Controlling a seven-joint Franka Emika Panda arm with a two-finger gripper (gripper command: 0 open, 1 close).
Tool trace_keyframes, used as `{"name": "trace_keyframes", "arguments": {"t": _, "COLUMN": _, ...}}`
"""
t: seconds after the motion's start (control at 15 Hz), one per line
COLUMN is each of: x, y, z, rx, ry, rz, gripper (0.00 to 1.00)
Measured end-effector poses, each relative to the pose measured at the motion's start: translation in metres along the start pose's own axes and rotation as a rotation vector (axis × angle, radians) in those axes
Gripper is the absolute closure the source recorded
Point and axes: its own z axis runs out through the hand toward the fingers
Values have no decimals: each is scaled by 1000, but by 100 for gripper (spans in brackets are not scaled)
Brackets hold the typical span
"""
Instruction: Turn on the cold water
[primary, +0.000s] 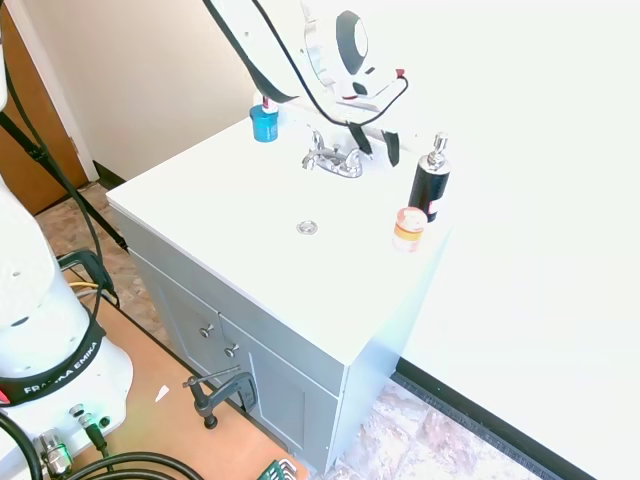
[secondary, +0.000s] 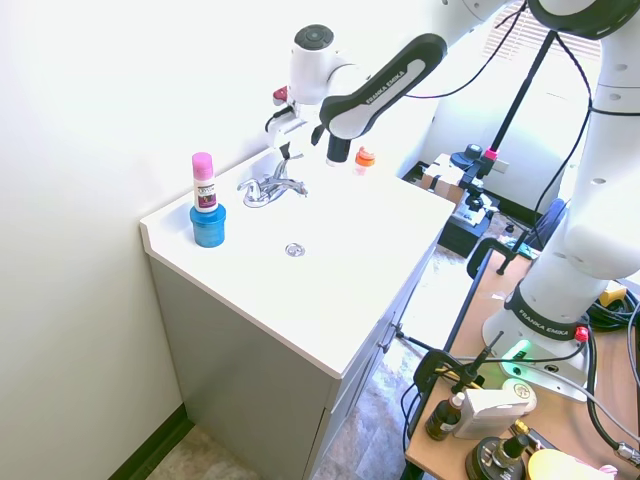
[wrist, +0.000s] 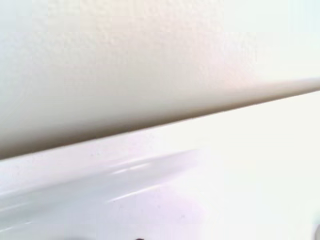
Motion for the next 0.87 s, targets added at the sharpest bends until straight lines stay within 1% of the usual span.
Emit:
{"name": "trace_keyframes", "arguments": {"t": 0.27, "x": -10, "y": 14, "z": -8, "rx": -39, "ry": -81, "rz": -34, "gripper": 0}}
{"name": "trace_keyframes", "arguments": {"t": 0.4, "x": -12, "y": 21, "z": -15, "rx": -40, "ry": -86, "rz": -27, "gripper": 0}}
{"name": "trace_keyframes", "arguments": {"t": 0.53, "x": -18, "y": 27, "z": -32, "rx": -25, "ry": -86, "rz": -16, "gripper": 0}}
{"name": "trace_keyframes", "arguments": {"t": 0.6, "x": -22, "y": 31, "z": -46, "rx": -9, "ry": -97, "rz": -9, "gripper": 0}}
{"name": "trace_keyframes", "arguments": {"t": 0.73, "x": -42, "y": 44, "z": -79, "rx": 30, "ry": -143, "rz": -17, "gripper": 0}}
{"name": "trace_keyframes", "arguments": {"t": 0.87, "x": -65, "y": 61, "z": -107, "rx": 51, "ry": -206, "rz": -35, "gripper": 0}}
